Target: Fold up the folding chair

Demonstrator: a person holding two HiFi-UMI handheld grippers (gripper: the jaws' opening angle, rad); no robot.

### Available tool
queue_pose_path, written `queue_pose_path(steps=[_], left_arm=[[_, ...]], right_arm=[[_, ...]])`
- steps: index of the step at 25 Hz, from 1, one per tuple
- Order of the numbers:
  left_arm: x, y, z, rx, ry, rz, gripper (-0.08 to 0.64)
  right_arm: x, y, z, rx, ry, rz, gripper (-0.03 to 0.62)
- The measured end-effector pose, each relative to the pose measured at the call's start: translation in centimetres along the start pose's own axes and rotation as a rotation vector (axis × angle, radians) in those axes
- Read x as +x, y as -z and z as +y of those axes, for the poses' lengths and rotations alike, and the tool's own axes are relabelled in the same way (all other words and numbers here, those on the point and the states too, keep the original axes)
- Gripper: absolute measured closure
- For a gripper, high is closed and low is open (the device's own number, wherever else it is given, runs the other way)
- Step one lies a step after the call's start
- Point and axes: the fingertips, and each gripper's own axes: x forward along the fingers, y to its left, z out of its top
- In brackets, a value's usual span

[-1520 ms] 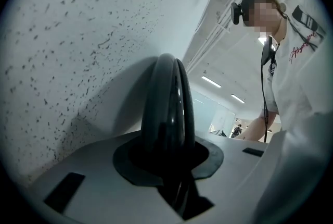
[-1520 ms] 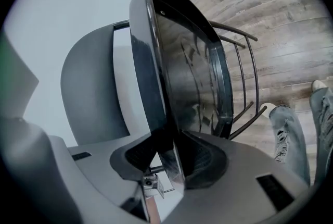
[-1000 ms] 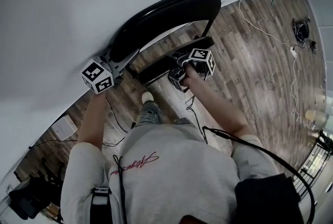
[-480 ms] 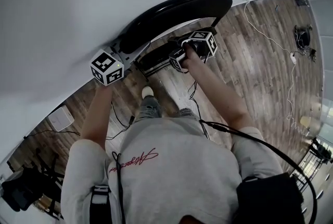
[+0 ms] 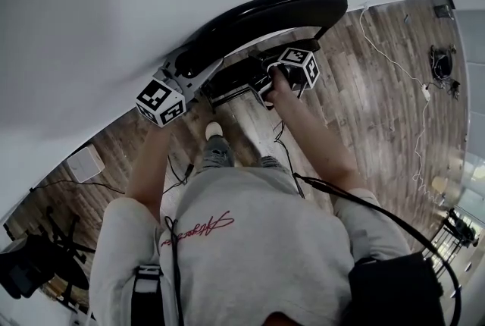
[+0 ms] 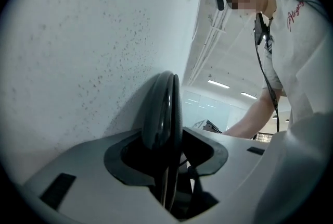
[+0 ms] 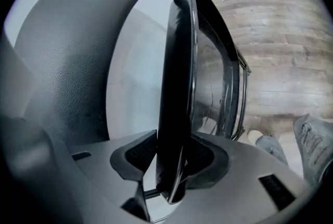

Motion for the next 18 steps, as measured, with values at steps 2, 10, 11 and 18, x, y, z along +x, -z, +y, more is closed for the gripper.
queue_pose_path(steps=[2, 10, 11, 18], left_arm=[[-1.1, -0.5, 0.0, 0.023, -0.016, 0.004, 0.377], [-8.4, -2.1, 0.8, -0.009, -0.301, -0.115, 0.373], [-8.9, -2.1, 0.4, -0.011, -0.336, -0.141, 0.373], [-6.0, -3.8, -10.0, 0.087, -0.295, -0.255, 0.465]], right_arm=[[-0.3, 0.7, 0.6, -0.082, -0.052, -0.021, 0.443], [-7.2, -0.4, -0.1, -0.546, -0.106, -0.419, 0.406], [-9.3, -0.6, 0.4, -0.645, -0.120, -0.513, 0.513], [-20.9, 2.9, 4.2, -1.164, -0.249, -0.775, 0.572]])
